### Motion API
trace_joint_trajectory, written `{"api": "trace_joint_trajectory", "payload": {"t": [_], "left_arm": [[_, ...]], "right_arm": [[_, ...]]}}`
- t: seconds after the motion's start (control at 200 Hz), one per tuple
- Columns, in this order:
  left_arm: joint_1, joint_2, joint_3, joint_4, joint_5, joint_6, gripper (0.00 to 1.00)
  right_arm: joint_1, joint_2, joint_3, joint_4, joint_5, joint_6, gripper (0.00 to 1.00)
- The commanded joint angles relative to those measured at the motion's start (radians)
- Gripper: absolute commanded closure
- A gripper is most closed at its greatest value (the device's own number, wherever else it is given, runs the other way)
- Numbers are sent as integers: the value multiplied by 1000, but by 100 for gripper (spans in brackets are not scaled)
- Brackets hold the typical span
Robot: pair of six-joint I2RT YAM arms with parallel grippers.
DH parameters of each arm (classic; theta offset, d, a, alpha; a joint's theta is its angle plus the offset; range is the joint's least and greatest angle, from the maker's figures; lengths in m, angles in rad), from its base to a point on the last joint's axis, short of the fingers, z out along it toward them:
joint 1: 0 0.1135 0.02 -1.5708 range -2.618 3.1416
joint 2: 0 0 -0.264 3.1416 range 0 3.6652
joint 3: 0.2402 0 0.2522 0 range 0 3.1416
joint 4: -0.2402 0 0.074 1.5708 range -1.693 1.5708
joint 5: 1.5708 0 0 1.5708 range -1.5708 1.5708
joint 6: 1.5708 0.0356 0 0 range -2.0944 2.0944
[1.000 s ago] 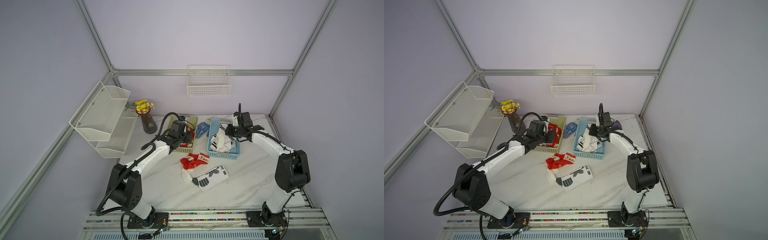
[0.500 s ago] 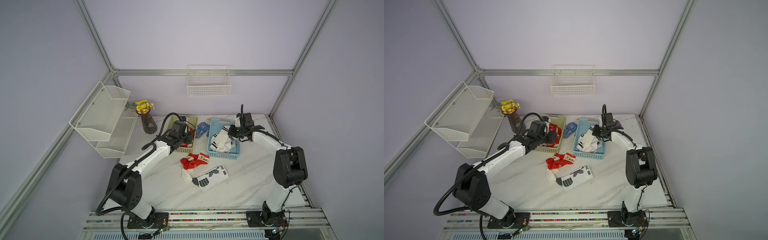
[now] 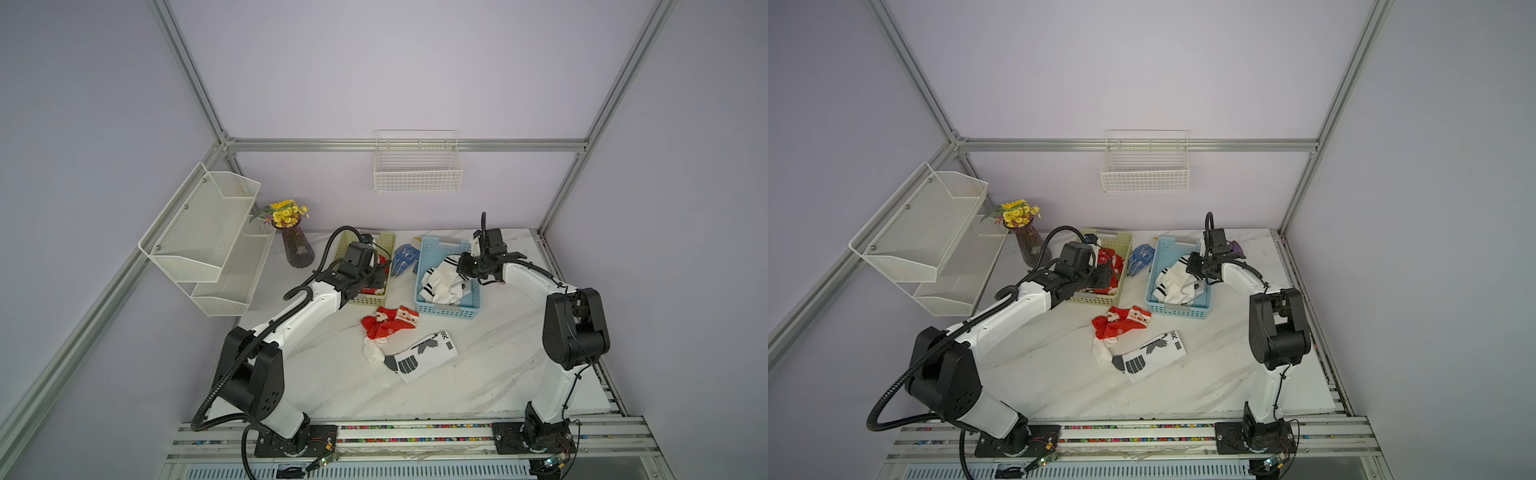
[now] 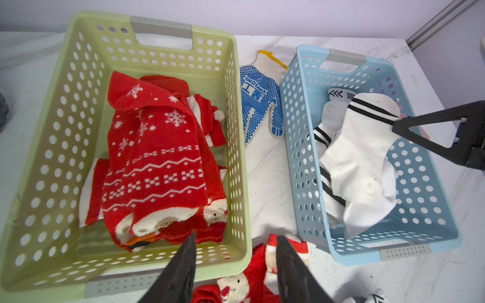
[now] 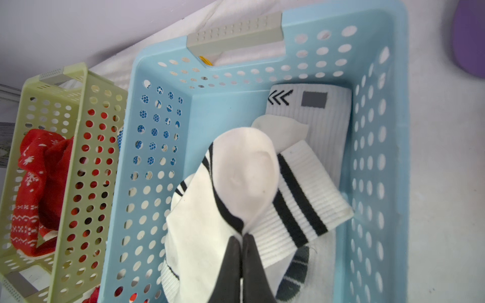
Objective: Sort the socks into the basket by color
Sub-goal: Place the sock in the bin.
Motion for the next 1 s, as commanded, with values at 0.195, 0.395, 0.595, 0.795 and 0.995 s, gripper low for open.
{"api": "trace_joint_trajectory", "payload": {"t": [0.195, 0.395, 0.595, 0.795, 0.995], "left_arm": [[-11, -37, 47, -6, -21, -23, 51], [-10, -36, 61, -29, -23, -16, 50], [-10, -59, 70, -59, -40, -5, 49], [-10, -74, 82, -92, -46, -3, 49], [-11, -113, 82, -159, -52, -3, 49]], "right_arm": [[-9, 9, -11, 26, 9, -13, 90], [-11, -8, -21, 24, 32, -11, 80], [-11, -28, -32, 24, 48, -13, 69], [-11, -59, -42, 17, 58, -10, 66], [-11, -113, -66, 11, 52, -10, 65]]}}
